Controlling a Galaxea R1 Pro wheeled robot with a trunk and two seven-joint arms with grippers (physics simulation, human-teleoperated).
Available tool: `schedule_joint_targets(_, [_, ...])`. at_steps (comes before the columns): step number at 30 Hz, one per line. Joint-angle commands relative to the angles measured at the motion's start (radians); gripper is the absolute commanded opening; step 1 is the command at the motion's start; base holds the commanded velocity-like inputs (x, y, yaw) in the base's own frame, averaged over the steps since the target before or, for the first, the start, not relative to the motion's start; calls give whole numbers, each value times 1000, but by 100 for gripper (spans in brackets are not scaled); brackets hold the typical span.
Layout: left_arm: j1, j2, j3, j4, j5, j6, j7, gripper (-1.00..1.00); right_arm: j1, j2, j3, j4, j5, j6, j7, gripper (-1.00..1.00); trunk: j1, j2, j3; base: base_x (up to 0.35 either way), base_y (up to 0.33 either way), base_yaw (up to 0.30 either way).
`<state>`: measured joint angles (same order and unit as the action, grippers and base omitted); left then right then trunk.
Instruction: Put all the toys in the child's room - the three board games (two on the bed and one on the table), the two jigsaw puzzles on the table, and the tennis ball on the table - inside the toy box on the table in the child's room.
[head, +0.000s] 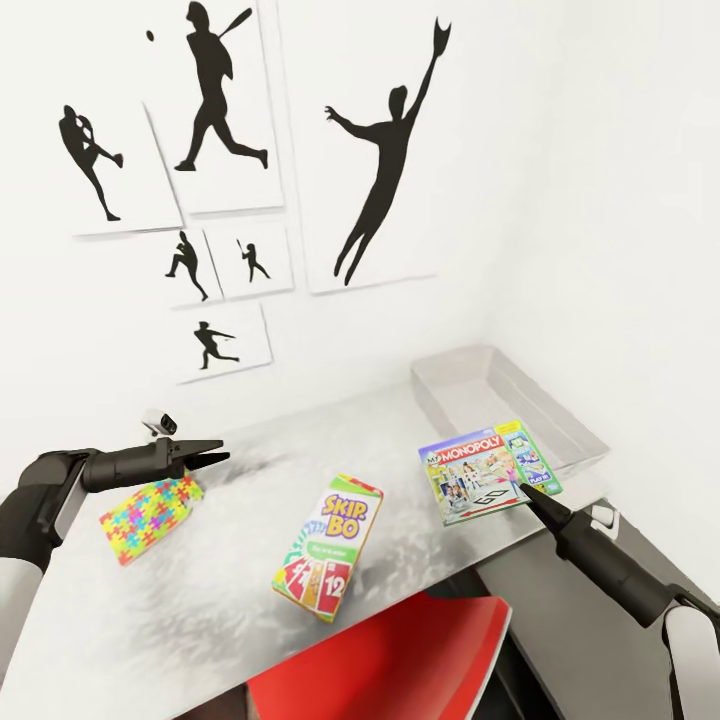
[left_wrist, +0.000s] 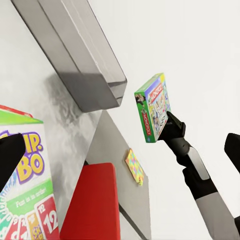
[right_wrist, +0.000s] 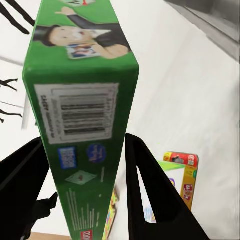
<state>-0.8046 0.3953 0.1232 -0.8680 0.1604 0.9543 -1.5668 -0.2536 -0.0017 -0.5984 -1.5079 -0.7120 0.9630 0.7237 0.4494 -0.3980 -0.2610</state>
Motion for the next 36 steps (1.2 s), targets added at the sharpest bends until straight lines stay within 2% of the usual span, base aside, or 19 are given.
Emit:
schedule_joint_targets(1, [-1,0,0,0,-1,11,-4,100,-1,0,-1,0,2,5,5,-100,1,-2,-2,24,-77,1])
schedule_joint_targets(36, [0,-1,0,0,0,11,-4,100,-1,-1,-1,0,2,3,5,-100,1,-2,-2,42,-5,0])
